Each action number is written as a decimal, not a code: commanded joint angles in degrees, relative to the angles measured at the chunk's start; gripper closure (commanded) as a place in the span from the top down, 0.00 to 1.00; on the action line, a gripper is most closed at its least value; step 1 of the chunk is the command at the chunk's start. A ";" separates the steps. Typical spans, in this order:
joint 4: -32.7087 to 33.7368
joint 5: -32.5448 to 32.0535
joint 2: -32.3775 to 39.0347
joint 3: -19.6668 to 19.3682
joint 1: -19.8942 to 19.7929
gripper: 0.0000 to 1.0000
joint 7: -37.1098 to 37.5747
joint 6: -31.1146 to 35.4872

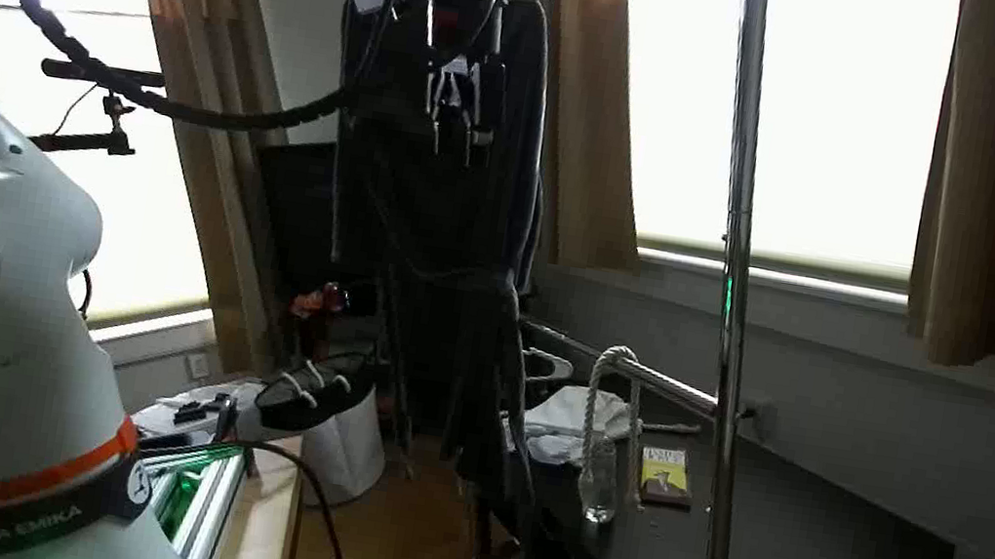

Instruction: Move the robe from the left to the right side of the rail

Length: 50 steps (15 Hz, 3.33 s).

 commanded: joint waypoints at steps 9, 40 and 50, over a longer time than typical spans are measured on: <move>8.20 6.09 7.38 8.02 3.94 1.00 5.05 3.67; 42.62 -20.57 18.34 31.32 12.71 1.00 32.92 20.13; 46.06 -18.79 22.41 27.50 11.15 1.00 38.79 39.99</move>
